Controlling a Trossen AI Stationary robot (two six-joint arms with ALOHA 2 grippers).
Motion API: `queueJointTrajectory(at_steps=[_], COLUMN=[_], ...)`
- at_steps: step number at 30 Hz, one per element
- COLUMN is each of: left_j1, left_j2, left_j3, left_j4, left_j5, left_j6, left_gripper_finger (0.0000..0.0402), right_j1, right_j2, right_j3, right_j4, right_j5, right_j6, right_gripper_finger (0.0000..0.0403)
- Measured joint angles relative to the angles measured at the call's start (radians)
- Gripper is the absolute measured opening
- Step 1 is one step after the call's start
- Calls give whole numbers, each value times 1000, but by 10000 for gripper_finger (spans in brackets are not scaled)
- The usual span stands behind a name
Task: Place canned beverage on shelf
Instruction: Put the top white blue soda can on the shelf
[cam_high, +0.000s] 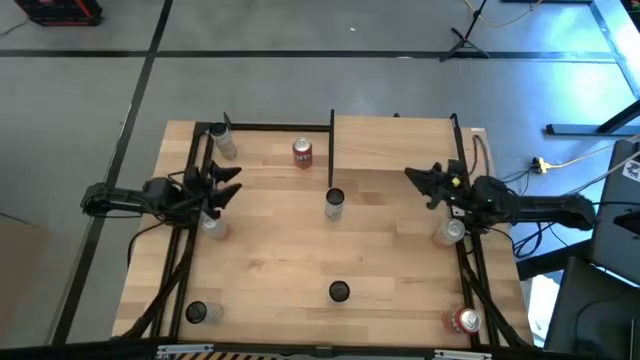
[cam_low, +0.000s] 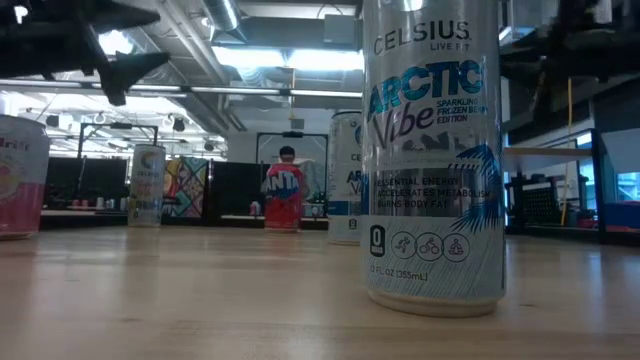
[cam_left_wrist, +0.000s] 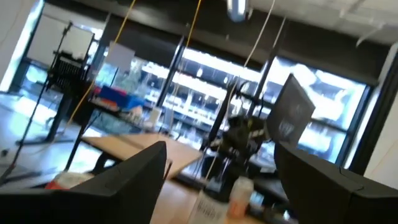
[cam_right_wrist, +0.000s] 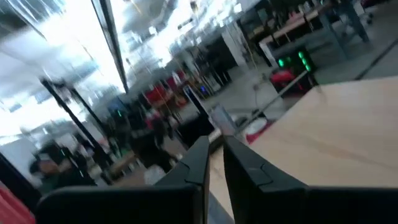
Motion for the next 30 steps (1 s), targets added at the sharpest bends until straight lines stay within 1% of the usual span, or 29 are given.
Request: queueJointTrajectory(at_steps=[2, 6, 10, 13, 17, 19, 21, 26, 30], left_j1=[0, 0, 0, 0, 0, 0, 0, 0, 0], left_j2=[0, 0, 0, 0, 0, 0, 0, 0, 0], left_j3=[0, 0, 0, 0, 0, 0, 0, 0, 0], left_j4=[28, 28, 25, 25, 25, 24, 24, 24, 25], left_j5=[-1, -1, -4, -11, -11, -11, -11, -15, -38], left_j6=[0, 1, 20, 34, 35, 36, 36, 36, 35], left_gripper_finger=[292, 292, 292, 292, 292, 292, 292, 292, 292], right_j1=[0, 0, 0, 0, 0, 0, 0, 0, 0], right_j2=[100, 291, 454, 550, 651, 691, 727, 810, 862], right_j3=[49, 172, 298, 380, 471, 508, 535, 589, 641], right_j4=[-4, 0, -3, -12, -103, -160, -204, -220, -239], right_j5=[-24, -84, -136, -166, -167, -176, -194, -227, -227], right_j6=[-12, -87, -151, -162, -167, -180, -183, -223, -260], right_gripper_finger=[37, 37, 37, 37, 45, 64, 93, 194, 278])
